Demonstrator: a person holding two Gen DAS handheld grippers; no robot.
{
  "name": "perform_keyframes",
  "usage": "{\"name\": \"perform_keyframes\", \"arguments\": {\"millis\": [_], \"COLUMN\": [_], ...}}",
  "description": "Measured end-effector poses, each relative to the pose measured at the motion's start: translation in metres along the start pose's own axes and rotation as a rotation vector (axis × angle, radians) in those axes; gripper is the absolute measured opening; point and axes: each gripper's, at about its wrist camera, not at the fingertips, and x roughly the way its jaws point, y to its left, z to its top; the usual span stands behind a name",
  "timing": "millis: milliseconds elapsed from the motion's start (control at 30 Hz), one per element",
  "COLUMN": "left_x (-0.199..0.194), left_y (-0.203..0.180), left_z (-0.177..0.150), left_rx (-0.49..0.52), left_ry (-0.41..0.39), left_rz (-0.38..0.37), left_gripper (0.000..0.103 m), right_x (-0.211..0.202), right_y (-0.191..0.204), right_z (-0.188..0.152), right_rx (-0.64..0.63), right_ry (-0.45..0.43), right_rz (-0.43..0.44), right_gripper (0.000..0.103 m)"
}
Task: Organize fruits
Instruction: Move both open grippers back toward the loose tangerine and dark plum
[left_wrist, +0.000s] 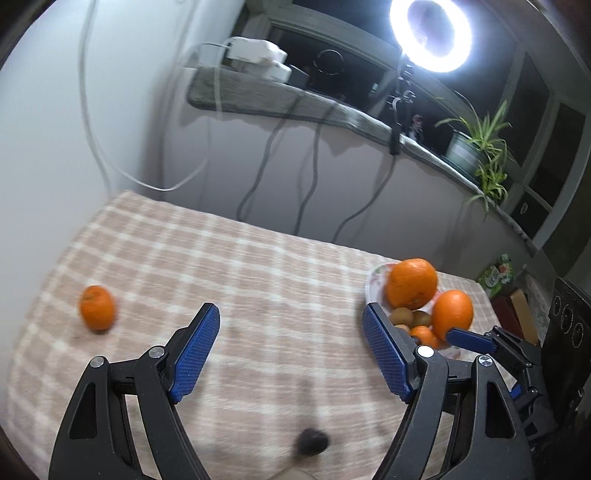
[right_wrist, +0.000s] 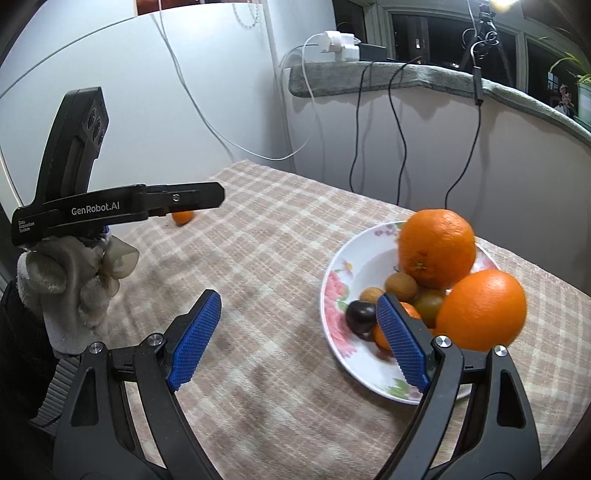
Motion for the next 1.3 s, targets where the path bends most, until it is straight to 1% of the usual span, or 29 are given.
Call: {"name": "perform_keyframes", "arguments": {"millis": [100,267,433,633,867,1300], "left_x": [-0.006,-0.014,-0.024,-0.033,-0.039,-0.034], "left_y": [0.015,0.033,0.040,0.049,0.060,0.088], "left_z": [-0.002,-0.007,-0.012,-0.014,-0.014,-0.015], "left_rx": [-0.014,-0.026,-0.001,0.024,0.035,-0.006], "left_ry": [-0.006,-0.006,-0.025,-0.042,-0.059,-0.051], "left_rz": [0.030,0.085,0.154,0.202,0.231,0.233], "left_gripper": [0.080,0.080,0.080,0.080,0.080,0.080], "right_x": [0.006,0.015,0.027,0.037,0.044,0.060], "right_y": [0.006,0.019,0.028,0.037,0.047,0.053], "right_z": [0.001,0.000,-0.002,-0.002,-0.002,-0.001], "right_rx": [-0.006,-0.029,-0.038,-0.047,-0.068,-0.056], "right_ry": [0.000,0.024,0.061,0.093,0.108,0.130], "right_rz": [0.016,0.034,0.051,0.070,0.083,0.083], "right_gripper": [0.089,0.088,0.089,0.089,0.088,0.088]}}
